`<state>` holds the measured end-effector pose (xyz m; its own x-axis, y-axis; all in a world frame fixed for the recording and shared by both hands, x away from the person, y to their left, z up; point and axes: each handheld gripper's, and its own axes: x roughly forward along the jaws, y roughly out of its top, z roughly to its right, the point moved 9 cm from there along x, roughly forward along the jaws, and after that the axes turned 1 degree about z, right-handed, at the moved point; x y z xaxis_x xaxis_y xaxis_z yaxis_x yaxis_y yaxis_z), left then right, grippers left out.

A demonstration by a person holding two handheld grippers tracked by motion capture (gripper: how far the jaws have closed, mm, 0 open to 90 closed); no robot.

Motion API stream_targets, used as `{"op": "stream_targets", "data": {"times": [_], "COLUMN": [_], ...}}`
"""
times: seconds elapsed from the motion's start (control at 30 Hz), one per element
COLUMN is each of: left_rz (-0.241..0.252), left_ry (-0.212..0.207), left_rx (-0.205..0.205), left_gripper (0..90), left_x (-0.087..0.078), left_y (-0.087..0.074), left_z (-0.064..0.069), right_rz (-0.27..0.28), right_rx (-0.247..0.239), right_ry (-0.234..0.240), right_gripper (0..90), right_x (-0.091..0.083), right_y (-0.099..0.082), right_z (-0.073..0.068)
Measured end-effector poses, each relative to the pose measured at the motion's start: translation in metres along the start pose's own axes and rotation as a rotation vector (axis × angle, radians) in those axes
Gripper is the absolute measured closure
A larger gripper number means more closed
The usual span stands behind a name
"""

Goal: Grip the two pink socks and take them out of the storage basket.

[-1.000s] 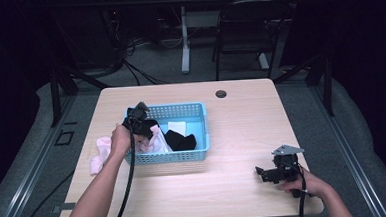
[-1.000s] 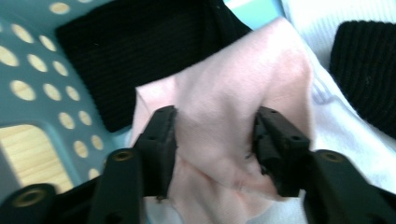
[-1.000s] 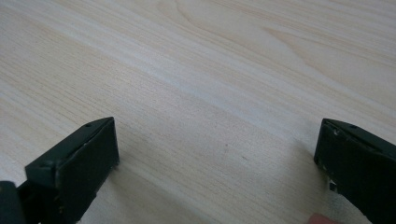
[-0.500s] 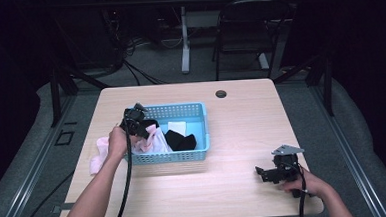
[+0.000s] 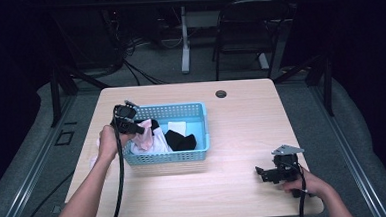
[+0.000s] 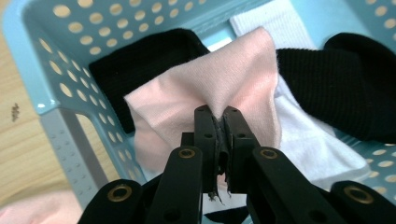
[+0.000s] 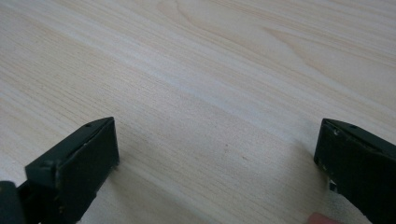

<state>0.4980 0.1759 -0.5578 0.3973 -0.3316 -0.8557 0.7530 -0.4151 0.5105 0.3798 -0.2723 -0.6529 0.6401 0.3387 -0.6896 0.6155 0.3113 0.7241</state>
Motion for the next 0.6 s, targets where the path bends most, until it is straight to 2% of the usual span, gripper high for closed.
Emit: {"op": "stream_targets", "data": {"times": [0.2, 0.6], "left_rz": [0.03, 0.095], "left_ry": [0.009, -0.002], "left_rx": [0.017, 0.027], "left_gripper": [86.2, 86.2], "left_x": [-0.016, -0.038], "left_y": [0.004, 0.011], "left_z": [0.0, 0.001], "right_rz": [0.0, 0.0], "right_rx": [0.0, 0.0], "right_ry": [0.0, 0.0], "right_gripper": [0.0, 0.0], "right_x": [0.0, 0.0], "right_y": [0.0, 0.0], "right_z": [0.0, 0.0]}}
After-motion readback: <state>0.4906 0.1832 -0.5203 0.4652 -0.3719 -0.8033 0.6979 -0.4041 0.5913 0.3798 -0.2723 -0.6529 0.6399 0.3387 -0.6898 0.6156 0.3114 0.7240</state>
